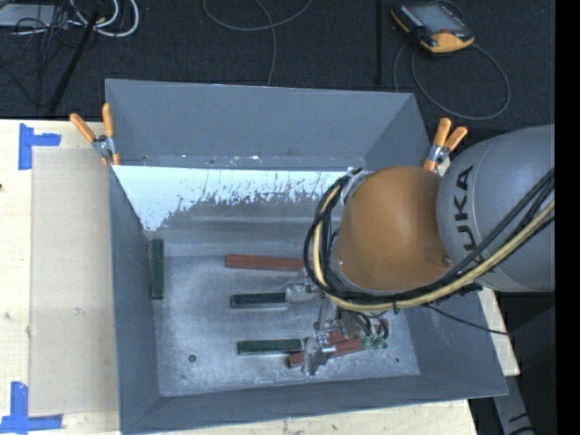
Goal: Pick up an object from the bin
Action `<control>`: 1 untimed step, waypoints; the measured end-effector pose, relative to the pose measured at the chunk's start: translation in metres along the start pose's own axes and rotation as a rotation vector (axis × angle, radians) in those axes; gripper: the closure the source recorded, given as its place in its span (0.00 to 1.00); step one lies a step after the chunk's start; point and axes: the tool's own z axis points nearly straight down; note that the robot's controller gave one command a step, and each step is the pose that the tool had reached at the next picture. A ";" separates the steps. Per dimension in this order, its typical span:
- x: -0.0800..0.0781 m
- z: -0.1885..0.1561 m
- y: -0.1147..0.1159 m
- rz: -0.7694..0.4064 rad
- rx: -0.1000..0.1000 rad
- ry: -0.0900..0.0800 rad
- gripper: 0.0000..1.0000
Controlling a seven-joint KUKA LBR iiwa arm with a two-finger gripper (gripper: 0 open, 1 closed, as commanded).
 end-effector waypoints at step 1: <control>0.005 0.040 0.007 0.096 0.001 0.010 0.00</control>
Offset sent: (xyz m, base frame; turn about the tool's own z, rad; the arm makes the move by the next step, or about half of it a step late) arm 0.0208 -0.0123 -0.1089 0.1002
